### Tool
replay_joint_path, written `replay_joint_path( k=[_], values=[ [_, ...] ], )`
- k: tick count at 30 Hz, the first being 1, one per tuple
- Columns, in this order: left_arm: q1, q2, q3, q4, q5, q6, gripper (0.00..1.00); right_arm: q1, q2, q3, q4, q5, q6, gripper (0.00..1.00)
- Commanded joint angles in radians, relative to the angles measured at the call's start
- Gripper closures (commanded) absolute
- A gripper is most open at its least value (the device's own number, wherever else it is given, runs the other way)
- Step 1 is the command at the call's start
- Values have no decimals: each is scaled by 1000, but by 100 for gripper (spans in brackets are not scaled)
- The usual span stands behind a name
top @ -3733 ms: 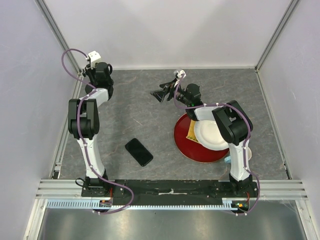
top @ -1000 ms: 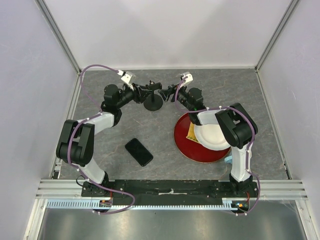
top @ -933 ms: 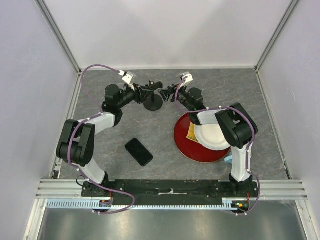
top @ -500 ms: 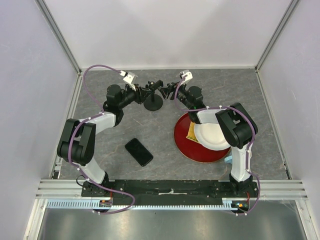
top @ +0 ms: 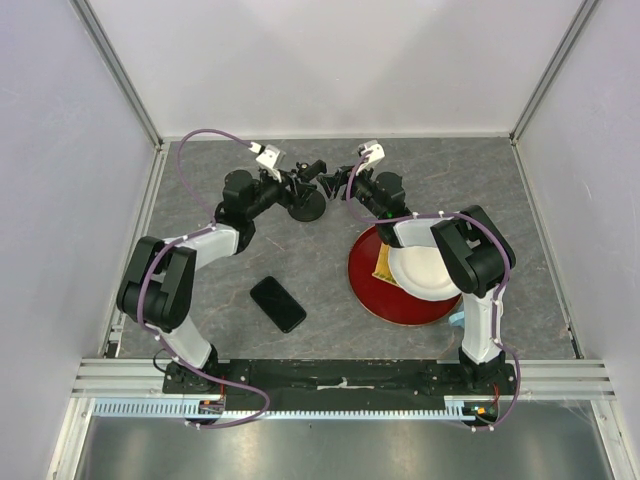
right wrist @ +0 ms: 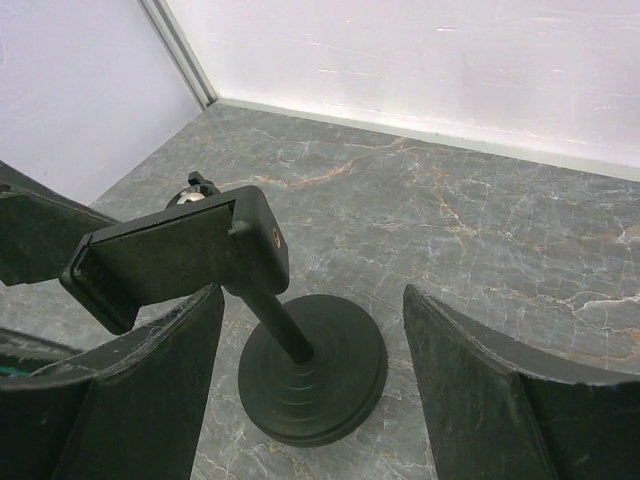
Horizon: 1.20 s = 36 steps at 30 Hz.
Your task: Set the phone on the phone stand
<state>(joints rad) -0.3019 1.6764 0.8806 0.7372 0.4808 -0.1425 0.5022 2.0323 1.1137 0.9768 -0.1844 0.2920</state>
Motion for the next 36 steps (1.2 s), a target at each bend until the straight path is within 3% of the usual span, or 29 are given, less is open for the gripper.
replay_joint_path(
  k=[1,10,21,29,36],
  values=[
    [-23,22,66,-24,-163,63,30,2,-43,17,20,5,-20,20],
    [-22,-6,54,-85,-355,78,59,1,-41,11,20,-4,-25,20],
    [-22,-24,26,-47,-349,78,65,-1,-38,11,37,-99,-37,20],
    [-13,-7,40,-67,-346,63,80,-1,-30,17,42,-136,-28,19],
    [-6,39,73,-64,-200,57,89,-1,-32,15,42,-133,-27,19]
  ],
)
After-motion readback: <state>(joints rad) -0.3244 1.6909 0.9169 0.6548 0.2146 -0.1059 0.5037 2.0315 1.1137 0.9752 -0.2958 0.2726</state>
